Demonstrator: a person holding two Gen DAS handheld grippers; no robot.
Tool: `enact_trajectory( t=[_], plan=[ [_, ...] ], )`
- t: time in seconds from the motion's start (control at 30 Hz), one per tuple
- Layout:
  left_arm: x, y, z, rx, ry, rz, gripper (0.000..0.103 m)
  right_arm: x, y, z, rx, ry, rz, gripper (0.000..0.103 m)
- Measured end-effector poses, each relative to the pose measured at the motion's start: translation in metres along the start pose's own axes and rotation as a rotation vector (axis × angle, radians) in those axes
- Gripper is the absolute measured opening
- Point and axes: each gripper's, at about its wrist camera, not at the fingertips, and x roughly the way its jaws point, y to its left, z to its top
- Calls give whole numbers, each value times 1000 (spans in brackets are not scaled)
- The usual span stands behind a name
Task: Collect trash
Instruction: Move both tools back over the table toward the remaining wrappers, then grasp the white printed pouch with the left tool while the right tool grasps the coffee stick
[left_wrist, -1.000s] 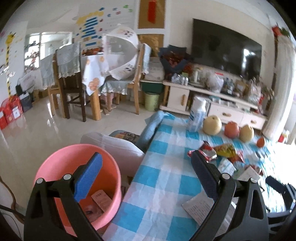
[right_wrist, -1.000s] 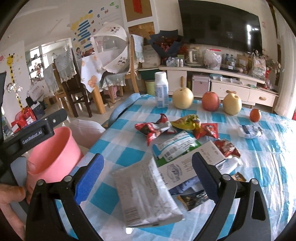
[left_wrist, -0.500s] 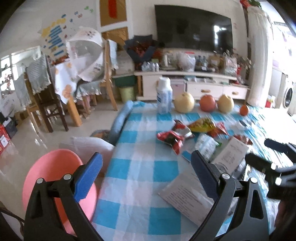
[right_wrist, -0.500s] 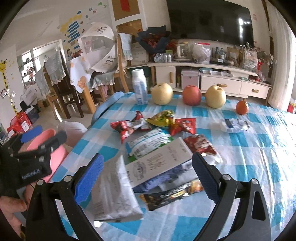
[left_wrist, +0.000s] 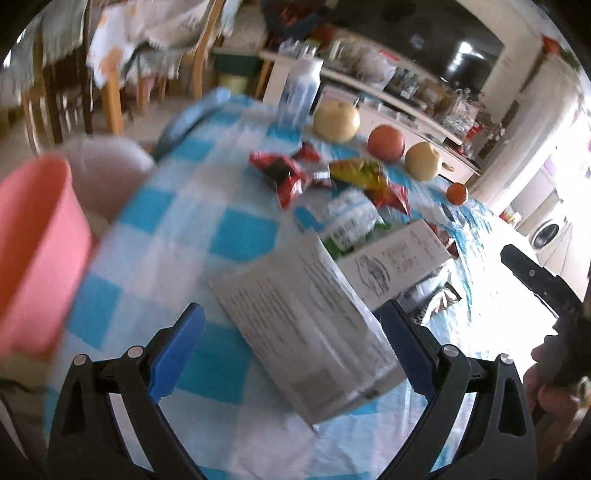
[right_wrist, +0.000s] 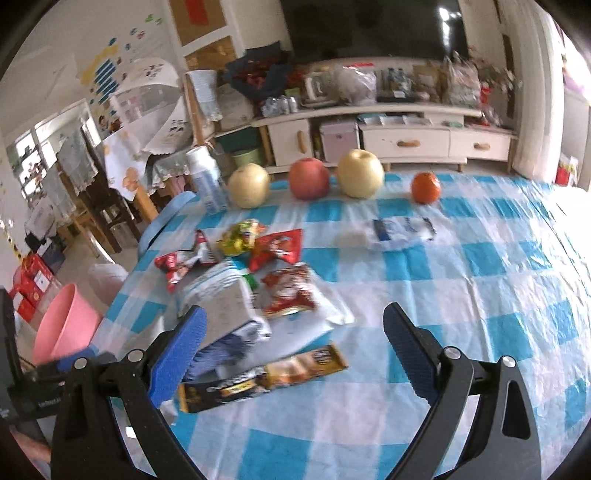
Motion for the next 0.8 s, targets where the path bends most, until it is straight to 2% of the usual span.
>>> enact_trajectory(
  t=[0.27, 0.53, 0.8],
  plan=[
    [17, 1, -2, -76, 57, 17, 96, 11, -28, 5, 46, 72, 80, 95],
    [33, -13, -2, -43, 92, 45, 96, 24, -36, 6, 40, 114, 82, 95],
    [41, -20, 1, -1, 77, 80, 95, 35, -28, 2, -2, 169, 120, 95]
  ],
)
